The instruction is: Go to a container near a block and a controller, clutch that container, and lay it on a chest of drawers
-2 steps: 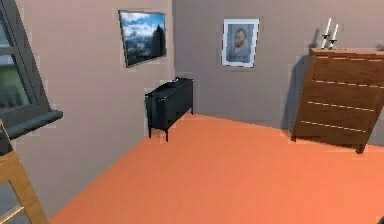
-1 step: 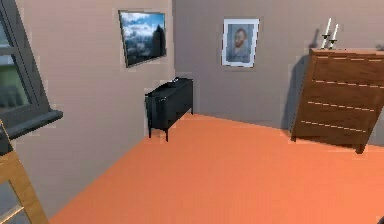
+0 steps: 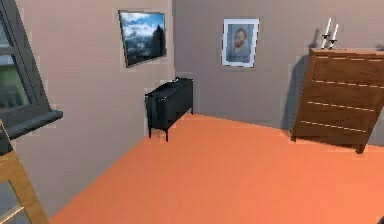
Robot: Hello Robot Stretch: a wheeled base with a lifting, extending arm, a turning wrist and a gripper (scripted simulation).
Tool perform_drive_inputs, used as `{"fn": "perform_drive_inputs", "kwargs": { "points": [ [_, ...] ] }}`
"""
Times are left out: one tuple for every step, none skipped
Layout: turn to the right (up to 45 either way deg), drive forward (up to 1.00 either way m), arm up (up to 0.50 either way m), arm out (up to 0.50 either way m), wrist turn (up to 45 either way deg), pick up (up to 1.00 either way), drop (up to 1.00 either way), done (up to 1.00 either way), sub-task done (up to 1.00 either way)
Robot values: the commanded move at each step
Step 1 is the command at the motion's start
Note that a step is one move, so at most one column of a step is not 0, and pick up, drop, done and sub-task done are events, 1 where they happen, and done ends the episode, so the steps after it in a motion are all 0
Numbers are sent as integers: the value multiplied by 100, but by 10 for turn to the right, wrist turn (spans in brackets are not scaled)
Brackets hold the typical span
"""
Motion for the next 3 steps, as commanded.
{"fn": "perform_drive_inputs", "kwargs": {
  "points": [
    [0, 0, 0, 0, 0, 100, 0, 0, 0],
    [0, 0, 10, 0, 0, 0, 0, 0, 0],
    [0, 0, 8, 0, 0, 0, 0, 0, 0]
  ]
}}
